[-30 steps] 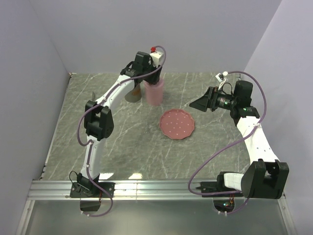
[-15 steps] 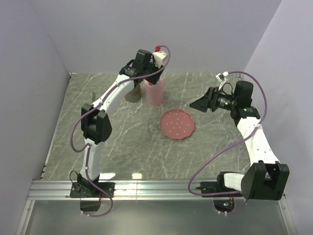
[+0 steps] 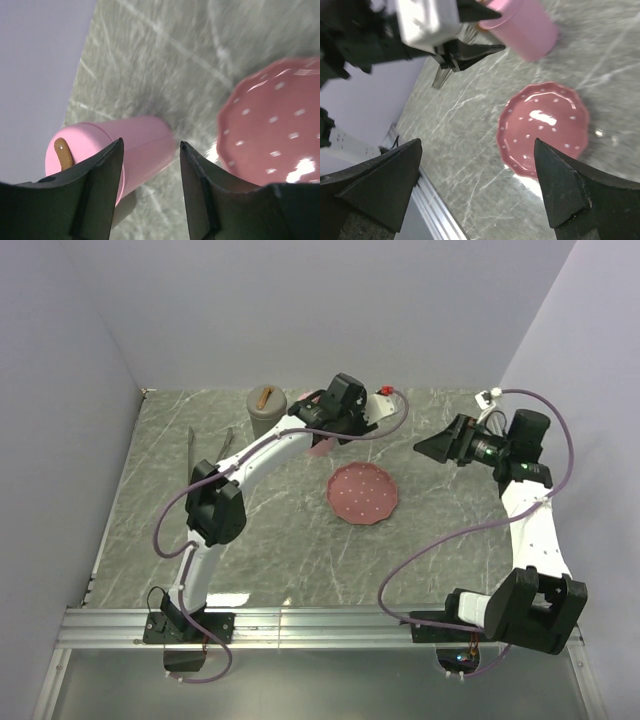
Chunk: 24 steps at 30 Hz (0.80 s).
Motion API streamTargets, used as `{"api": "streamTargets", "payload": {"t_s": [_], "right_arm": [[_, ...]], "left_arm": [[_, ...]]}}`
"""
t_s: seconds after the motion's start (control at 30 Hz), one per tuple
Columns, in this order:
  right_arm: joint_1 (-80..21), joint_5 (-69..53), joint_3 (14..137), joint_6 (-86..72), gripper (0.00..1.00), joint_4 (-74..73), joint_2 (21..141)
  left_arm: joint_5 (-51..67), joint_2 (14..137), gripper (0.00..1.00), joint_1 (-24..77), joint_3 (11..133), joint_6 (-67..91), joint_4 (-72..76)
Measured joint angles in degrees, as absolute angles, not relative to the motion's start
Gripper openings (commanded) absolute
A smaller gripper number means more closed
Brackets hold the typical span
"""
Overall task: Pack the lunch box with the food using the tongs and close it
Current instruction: Move the lunch box
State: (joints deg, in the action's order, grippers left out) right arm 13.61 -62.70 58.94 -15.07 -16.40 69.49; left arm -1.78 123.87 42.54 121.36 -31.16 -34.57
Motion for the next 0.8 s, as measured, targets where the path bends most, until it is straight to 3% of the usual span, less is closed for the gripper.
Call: {"api": "streamTargets", "payload": {"t_s": [0.2,0.8], "right_arm": [[19.3,-64.4,58.9,-15.1,1.00,-18.0,69.5],[20.3,-67.2,58.5,-14.7,1.00,-18.9,69.5]], "left_arm": [[-8.6,128.3,0.53,42.2,118.0,-38.6,-31.5],[-17.7,136.7,0.52,40.7,118.0,-47.6,-24.1]]}}
